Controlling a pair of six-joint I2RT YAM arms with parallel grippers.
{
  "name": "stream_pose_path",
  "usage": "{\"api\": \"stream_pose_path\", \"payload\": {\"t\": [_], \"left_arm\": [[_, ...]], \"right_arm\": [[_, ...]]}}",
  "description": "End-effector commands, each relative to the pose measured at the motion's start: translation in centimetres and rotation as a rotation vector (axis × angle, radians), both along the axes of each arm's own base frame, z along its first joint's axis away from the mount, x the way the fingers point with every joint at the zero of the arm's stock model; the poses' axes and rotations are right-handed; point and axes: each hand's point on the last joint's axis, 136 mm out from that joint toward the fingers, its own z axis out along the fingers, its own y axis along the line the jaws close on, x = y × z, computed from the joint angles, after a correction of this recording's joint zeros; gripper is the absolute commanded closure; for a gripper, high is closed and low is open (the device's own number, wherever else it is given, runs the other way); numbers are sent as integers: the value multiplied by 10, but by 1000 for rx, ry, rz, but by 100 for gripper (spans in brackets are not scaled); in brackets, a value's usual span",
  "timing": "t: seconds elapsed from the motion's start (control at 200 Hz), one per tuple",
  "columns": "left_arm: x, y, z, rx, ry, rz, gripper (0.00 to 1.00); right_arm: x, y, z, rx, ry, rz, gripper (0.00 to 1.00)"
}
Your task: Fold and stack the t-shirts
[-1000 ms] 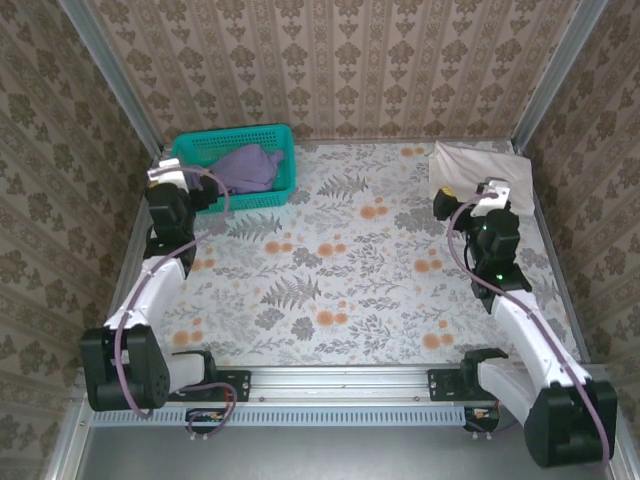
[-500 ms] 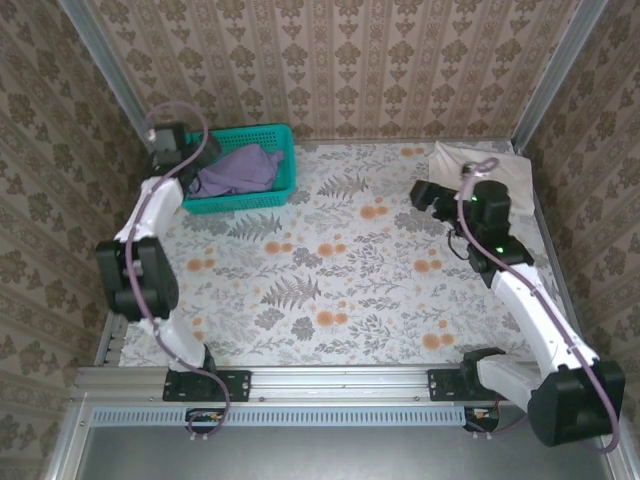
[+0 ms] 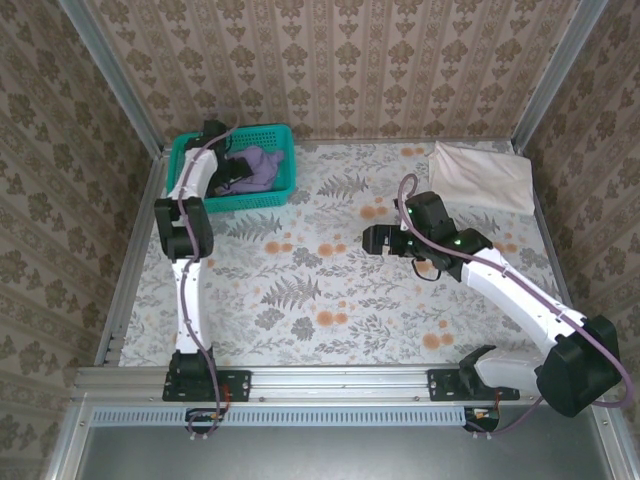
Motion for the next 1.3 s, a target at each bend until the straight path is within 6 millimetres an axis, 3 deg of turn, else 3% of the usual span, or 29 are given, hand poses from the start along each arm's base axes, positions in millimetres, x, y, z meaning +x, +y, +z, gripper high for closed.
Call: {"api": "stream_pose_path", "payload": {"t": [0.0,0.125,0.24,0.36,0.49,0.59,0.715,0.825,0.935,1.12,1.205,1.295], "left_arm": [[-6,8,-17,-9,65,-2,20],[5,39,-21,5,32,71,62],[19,75,-7,92,-39,74,86],[38,108,11,126,-128,88,100],[50,134,26,175,-194,91,100],[57,141,41,234,-238,73,100],[70,128,88,222,-358,45,100],[77,119,145,249,-483,35,100],[70,104,211,191,-598,21,100],[26,47,335,135,-789,-54,100],[-1,10,374,57,-844,-104,100],[-34,-43,404,-6,-882,-209,100]], "right_arm": [[-6,-7,2,-49,51,-19,1],[-5,-6,2,-48,77,-35,1],[-2,-3,3,-34,92,-53,3],[-1,-1,-4,-18,125,-81,3],[-1,5,-8,11,178,-99,5],[2,14,-3,17,192,-81,6],[10,20,8,-11,169,-65,6],[16,27,9,-8,156,-61,7],[18,35,19,13,130,-43,8],[21,39,35,31,72,-29,8],[18,33,49,39,23,-33,9],[18,23,58,25,-24,-68,8]]}}
